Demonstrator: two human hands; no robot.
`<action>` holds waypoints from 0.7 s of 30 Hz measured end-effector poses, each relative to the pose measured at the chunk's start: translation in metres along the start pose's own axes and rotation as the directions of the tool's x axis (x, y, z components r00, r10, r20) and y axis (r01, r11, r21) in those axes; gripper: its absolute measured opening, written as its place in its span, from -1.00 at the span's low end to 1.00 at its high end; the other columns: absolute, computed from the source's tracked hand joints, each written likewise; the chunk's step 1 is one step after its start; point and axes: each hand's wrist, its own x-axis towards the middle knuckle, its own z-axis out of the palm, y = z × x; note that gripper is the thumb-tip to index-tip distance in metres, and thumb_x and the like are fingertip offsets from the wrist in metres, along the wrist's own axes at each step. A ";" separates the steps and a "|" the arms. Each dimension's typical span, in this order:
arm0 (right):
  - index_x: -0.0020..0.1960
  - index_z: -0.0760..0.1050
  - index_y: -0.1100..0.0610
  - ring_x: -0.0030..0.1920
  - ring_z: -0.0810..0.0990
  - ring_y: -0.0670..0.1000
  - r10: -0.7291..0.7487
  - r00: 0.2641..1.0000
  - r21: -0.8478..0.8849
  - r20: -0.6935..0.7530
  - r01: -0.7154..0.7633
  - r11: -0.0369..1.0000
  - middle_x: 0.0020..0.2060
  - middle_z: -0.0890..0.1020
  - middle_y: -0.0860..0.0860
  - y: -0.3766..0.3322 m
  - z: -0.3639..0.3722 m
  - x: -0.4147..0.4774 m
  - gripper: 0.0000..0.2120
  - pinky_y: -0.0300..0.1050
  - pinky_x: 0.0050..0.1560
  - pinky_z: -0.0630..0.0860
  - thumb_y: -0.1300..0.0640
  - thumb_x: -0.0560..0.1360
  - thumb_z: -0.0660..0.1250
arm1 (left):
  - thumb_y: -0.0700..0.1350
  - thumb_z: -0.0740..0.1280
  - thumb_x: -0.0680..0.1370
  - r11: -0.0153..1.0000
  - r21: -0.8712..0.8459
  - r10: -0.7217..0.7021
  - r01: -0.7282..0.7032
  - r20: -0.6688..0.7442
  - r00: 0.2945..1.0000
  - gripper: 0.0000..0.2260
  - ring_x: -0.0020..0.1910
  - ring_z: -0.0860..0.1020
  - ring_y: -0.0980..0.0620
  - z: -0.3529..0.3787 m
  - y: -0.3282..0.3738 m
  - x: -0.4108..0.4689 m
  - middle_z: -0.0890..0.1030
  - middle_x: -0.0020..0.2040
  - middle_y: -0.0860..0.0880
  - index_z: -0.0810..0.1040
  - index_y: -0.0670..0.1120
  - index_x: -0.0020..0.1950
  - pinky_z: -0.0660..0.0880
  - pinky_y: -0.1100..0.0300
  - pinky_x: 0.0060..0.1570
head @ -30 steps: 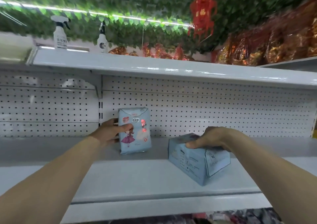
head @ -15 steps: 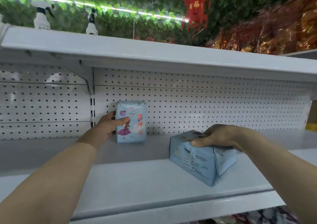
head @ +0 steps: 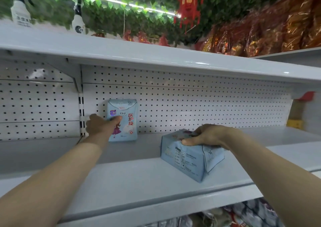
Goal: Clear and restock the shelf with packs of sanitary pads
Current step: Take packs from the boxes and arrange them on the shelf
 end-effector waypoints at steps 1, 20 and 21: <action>0.10 0.62 0.02 -0.03 0.72 0.05 -0.001 1.000 0.018 0.000 0.001 1.000 -0.05 0.73 -0.01 -0.001 0.000 -0.002 -0.04 0.06 0.15 0.62 -0.54 -0.14 0.54 | 0.16 0.55 0.39 1.000 0.001 0.025 -0.025 -0.042 0.999 -0.22 0.32 0.45 -0.29 -0.002 0.005 -0.017 0.46 0.33 -0.27 0.35 -0.25 0.40 0.48 -0.11 0.20; 0.08 0.62 -0.01 0.07 0.68 -0.01 -0.346 0.928 0.692 -0.139 0.341 0.637 0.03 0.72 -0.01 -0.052 0.025 -0.034 -0.66 -0.03 0.27 0.51 -0.23 0.60 0.24 | 0.42 0.03 0.57 0.762 -0.441 -0.139 0.475 0.604 0.785 -0.34 0.10 0.58 -0.28 -0.065 0.075 -0.143 0.58 0.25 -0.22 0.53 -0.09 0.25 0.57 -0.19 -0.07; 0.10 0.60 0.00 0.09 0.67 0.02 -0.359 0.922 0.699 -0.147 0.354 0.622 0.03 0.71 0.00 -0.056 0.025 -0.033 -0.66 0.00 0.29 0.50 -0.22 0.61 0.22 | 0.42 0.03 0.57 0.755 -0.470 -0.118 0.456 0.587 0.801 -0.35 0.14 0.56 -0.26 -0.068 0.075 -0.140 0.59 0.24 -0.18 0.53 -0.07 0.26 0.55 -0.22 -0.04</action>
